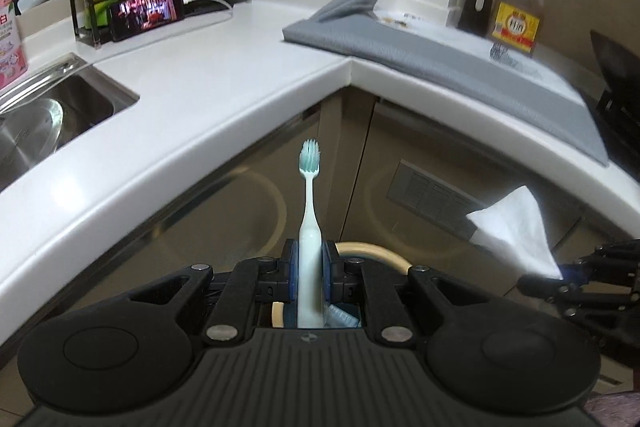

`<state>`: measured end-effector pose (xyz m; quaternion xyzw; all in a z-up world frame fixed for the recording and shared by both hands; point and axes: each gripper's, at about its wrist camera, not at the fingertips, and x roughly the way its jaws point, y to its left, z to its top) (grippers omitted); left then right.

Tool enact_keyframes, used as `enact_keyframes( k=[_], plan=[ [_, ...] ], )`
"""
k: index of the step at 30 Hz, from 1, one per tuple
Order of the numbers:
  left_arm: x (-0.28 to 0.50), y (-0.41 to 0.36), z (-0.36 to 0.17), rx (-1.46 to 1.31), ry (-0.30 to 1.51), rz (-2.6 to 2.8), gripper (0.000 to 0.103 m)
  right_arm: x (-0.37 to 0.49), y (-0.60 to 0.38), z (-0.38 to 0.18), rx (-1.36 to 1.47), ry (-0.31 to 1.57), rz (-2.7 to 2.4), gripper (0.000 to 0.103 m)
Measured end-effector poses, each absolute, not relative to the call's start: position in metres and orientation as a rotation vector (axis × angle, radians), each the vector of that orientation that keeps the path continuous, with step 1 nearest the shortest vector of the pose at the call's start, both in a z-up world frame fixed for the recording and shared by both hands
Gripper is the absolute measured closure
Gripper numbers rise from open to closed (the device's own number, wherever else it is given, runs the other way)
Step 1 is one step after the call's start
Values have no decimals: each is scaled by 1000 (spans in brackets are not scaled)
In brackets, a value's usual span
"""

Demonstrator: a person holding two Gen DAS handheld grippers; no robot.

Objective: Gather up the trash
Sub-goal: 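Carry the toothbrush and white tissue down toward the trash bin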

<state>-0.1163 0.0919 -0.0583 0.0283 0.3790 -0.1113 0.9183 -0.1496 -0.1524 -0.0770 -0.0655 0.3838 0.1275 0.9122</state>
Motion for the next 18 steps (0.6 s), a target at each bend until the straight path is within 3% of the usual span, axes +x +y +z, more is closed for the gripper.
enact_keyframes(
  k=[18],
  plan=[
    [-109,77,-74,95,859,-266,90,-143,-146,-95,-133,882,254,88]
  ],
)
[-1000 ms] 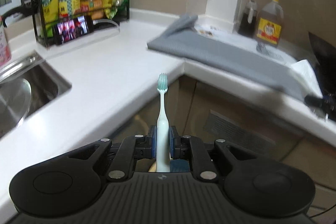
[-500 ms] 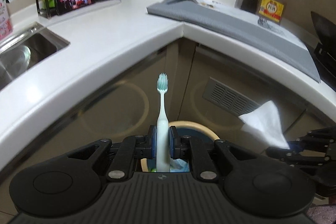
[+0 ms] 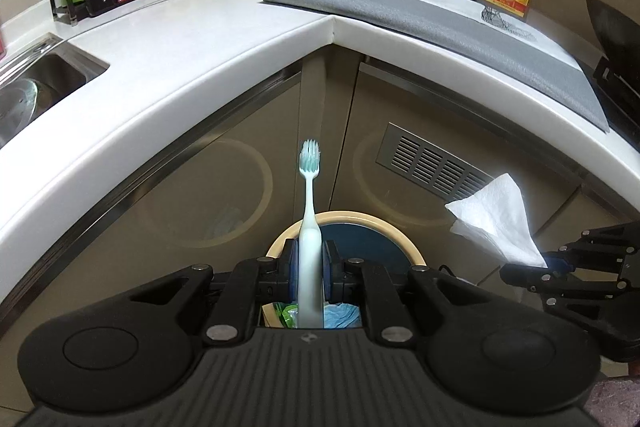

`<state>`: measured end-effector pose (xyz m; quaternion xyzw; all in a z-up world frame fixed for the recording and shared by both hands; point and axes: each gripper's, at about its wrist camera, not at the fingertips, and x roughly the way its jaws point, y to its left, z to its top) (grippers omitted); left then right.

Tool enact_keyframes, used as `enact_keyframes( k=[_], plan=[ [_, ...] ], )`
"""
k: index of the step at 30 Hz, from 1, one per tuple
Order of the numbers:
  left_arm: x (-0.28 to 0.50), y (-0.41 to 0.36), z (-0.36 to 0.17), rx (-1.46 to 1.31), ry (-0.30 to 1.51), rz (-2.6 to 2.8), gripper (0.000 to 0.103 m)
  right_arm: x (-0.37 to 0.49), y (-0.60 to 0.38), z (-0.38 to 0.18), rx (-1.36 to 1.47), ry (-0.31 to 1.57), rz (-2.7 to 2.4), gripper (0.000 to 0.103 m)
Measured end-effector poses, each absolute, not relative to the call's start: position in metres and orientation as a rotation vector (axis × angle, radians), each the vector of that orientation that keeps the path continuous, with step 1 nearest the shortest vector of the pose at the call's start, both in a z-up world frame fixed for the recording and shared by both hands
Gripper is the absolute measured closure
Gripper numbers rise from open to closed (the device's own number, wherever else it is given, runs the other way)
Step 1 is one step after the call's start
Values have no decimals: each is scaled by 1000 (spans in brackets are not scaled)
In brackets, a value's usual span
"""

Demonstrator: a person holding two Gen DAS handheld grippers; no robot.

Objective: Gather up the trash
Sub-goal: 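Carry the toothbrush and white tissue down toward the trash bin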

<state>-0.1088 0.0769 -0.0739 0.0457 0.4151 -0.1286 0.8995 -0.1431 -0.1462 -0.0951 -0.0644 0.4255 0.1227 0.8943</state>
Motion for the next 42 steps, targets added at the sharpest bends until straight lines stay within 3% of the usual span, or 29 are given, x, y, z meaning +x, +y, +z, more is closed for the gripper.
enact_keyframes(
  k=[16,42],
  plan=[
    [-83,55,-95,143,920,-289,90,-121,-139,-103,-157,905,266,88],
    [-45,33,-186,236,1174,-315,90,-80,-133,-165,-58,1143,287,88]
  ],
)
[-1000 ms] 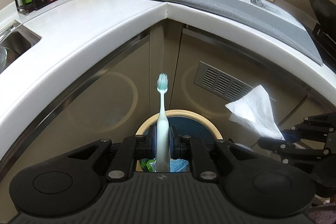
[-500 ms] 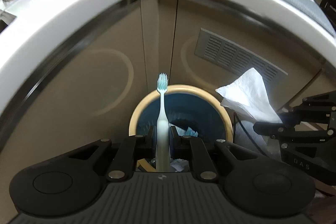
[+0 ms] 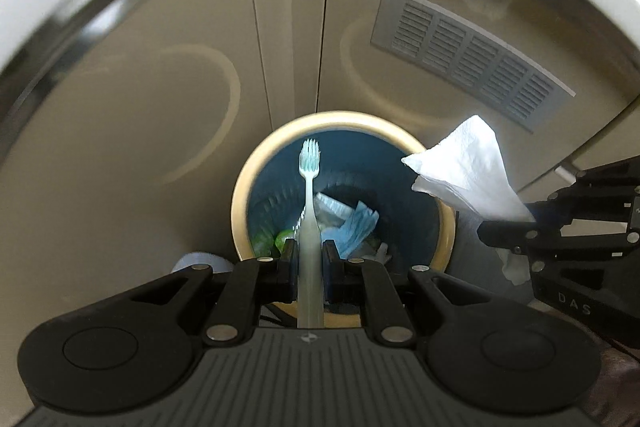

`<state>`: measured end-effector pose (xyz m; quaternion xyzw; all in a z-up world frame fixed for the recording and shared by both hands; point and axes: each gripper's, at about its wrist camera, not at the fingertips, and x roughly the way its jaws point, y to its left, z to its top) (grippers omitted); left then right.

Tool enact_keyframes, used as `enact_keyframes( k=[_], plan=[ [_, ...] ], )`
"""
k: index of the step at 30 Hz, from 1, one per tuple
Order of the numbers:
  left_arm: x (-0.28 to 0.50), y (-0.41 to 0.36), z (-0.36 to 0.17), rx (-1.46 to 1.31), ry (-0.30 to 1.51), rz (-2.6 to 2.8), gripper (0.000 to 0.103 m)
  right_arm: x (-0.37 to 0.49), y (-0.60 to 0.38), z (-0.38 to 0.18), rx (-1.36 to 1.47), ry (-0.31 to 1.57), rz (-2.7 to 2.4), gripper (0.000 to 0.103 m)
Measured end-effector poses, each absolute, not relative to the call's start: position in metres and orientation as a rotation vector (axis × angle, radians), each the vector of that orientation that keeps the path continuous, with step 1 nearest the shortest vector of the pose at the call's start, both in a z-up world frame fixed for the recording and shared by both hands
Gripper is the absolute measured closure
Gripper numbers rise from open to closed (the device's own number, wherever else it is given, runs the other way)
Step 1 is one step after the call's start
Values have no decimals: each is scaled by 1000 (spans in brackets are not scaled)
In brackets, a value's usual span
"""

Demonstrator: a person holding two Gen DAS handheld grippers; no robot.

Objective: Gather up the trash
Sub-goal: 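Carry the toothbrush and white tissue down toward the trash bin, then open the left tool to drop the toothbrush while the right tool opens to drop the tissue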

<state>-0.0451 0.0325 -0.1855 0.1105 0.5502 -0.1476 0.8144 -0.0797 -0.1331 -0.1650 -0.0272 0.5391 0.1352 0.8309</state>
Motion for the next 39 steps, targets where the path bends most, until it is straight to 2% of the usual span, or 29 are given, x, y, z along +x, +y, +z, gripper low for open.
enact_keyframes(
  k=[18,37,38,39],
  plan=[
    [-13,23,-264,257,1409,-301,90,-47,-121,-221,-6,1303,280,88],
    [9,14,-293,309,1495,-270,90,-26,-122,-237,19,1362,244,87],
    [10,15,-294,310,1498,-267,89,-26,-122,-238,21,1364,241,86],
    [12,15,-296,308,1502,-265,81,-25,-123,-238,25,1366,237,80]
  ],
)
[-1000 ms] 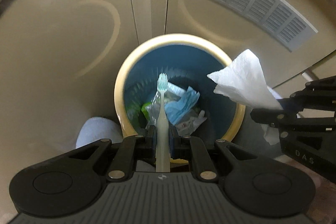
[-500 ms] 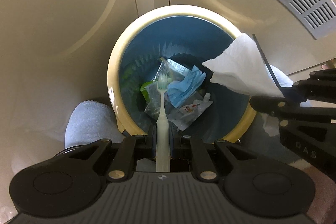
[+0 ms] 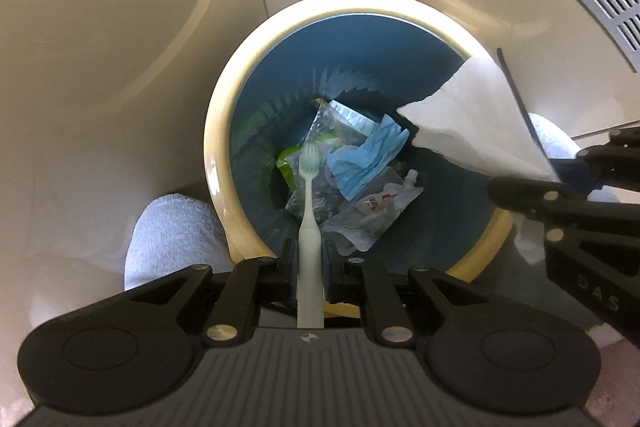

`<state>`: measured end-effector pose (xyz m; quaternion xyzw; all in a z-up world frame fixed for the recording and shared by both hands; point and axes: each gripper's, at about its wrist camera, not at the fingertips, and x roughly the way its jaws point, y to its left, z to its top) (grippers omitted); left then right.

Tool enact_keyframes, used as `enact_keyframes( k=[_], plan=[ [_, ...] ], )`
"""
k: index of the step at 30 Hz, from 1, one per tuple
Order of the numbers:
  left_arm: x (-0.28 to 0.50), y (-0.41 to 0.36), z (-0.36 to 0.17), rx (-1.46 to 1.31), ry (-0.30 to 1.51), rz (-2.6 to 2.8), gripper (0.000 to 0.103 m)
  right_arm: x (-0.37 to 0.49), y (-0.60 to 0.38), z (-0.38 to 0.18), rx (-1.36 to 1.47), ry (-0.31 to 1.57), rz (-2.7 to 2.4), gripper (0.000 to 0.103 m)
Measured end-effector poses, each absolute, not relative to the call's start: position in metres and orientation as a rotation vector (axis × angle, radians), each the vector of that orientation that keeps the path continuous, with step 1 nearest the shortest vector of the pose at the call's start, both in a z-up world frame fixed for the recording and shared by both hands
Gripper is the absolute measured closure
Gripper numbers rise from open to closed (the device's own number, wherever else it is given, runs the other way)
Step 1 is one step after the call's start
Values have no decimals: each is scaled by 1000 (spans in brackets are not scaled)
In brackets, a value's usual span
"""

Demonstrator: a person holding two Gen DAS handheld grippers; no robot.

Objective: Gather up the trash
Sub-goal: 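Open the left tool to drop the toothbrush while the right tool opens to drop the tissue, then raise both open tools up from the trash bin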

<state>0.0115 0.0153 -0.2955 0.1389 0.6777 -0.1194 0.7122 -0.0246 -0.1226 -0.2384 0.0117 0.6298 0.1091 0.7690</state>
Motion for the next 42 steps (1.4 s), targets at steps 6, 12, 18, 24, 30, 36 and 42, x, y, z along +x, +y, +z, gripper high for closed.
enact_keyframes(
  k=[6,12,18,24,30,36,42],
  plan=[
    [10,16,-286,364,1423,-199,0,-24,-130,-233,74,1346,188,42],
    [4,20,-273,361,1432,-233,0,-32,-134,-215,88,1314,181,25],
    [-14,26,-256,366,1402,-197,0,-50,-138,-198,58,1273,205,20],
    [-28,43,-237,308,1381,-197,0,-66,-162,-174,123,1201,135,19],
    [-34,46,-219,308,1328,-190,0,-85,-175,-160,168,1175,98,18],
    [-43,44,-204,355,1272,-172,0,-97,-182,-135,190,1121,67,17],
    [-45,46,-196,339,1248,-184,0,-106,-186,-111,184,1067,70,14]
  ],
)
